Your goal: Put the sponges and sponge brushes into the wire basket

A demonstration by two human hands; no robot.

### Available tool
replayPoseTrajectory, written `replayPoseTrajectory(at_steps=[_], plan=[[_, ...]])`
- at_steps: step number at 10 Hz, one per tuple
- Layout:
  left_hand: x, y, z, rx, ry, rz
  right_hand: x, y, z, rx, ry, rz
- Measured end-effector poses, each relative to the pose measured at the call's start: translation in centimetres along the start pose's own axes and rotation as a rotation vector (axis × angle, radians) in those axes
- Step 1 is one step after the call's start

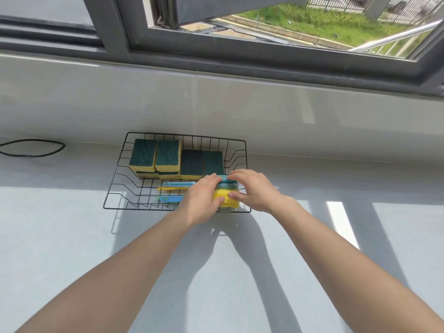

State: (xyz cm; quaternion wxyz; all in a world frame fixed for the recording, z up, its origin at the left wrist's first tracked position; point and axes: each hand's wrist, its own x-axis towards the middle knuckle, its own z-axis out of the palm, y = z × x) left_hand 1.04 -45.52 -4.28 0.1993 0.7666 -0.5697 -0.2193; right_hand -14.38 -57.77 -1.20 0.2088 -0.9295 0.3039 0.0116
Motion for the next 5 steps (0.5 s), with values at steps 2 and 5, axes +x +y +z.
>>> replayPoseTrajectory(at_steps=[2, 5], plan=[[-2.2, 0.9, -2.7, 0.049, 0.061, -0.013, -1.6, -1.6, -1.1, -0.082, 0.076, 0.034], [-8.4, 0.5, -7.0, 0.276, 0.274, -0.115, -4.6, -6.8, -2.1, -0.194, 0.265, 0.09]])
